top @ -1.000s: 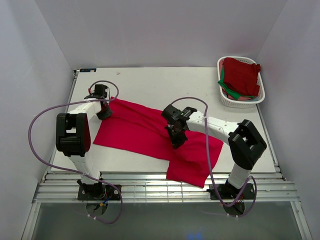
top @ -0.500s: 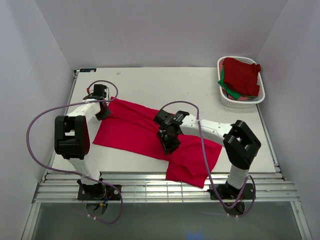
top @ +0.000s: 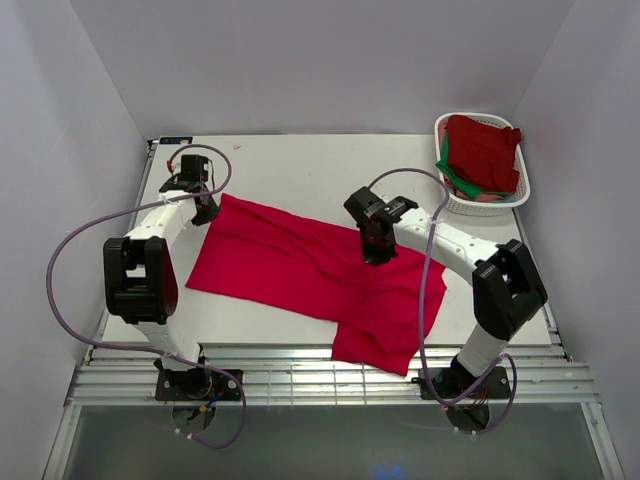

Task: Fold and stack the t-shirts
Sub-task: Fold the flattened tshirt in 1/3 of the way

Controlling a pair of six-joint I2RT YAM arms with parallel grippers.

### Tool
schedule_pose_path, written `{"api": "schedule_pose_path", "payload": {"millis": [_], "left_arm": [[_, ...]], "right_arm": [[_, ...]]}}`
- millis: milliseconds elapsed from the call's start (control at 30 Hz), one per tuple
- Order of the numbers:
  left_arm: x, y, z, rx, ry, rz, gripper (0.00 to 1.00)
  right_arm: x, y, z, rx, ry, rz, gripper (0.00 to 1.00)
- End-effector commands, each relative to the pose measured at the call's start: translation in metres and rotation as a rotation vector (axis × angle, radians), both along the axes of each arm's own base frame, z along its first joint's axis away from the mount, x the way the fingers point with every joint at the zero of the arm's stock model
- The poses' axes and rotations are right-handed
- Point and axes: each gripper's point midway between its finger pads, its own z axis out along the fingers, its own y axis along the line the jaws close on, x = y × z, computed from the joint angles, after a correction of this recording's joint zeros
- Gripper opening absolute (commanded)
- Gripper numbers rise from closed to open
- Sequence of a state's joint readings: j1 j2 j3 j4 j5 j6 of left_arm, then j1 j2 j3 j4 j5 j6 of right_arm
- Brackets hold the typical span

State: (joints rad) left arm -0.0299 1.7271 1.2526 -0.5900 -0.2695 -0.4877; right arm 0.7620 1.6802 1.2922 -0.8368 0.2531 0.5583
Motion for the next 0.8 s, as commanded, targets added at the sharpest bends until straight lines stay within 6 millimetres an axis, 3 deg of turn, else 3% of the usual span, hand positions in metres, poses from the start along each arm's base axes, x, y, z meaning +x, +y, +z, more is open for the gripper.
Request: {"api": "schedule_pose_path", "payload": {"millis": [0,200,300,333,467,600,767], "left_arm": [[0.033,-0.009,0.026,-0.052,-0.110,-0.010,0.18],[0.057,-0.022,0.018,-0.113,-0.113,-0.048,0.15],[0.064,-0.031,0.000,-0.153,-0.097,-0.071,0.13],[0.064,-0.033,-0.014,-0.162,-0.067,-0.078,0.12],[0.060,-0.039,-0.037,-0.185,-0.019,-0.093,0.09],[0.050,-0.031,-0.060,-0.148,0.034,-0.073,0.09],[0.035,-0.012,-0.081,-0.067,0.119,-0.013,0.07]], "right_arm": [[0.028,-0.042,-0.001,-0.115,-0.075,-0.123,0.08],[0.054,-0.073,-0.028,-0.210,-0.042,-0.188,0.08],[0.063,-0.083,-0.037,-0.246,-0.031,-0.209,0.08],[0.064,-0.087,-0.044,-0.270,-0.020,-0.216,0.08],[0.069,-0.105,-0.056,-0.295,0.012,-0.264,0.08],[0.075,-0.116,-0.072,-0.306,0.050,-0.279,0.08],[0.105,-0.121,-0.078,-0.287,0.056,-0.286,0.08]]}}
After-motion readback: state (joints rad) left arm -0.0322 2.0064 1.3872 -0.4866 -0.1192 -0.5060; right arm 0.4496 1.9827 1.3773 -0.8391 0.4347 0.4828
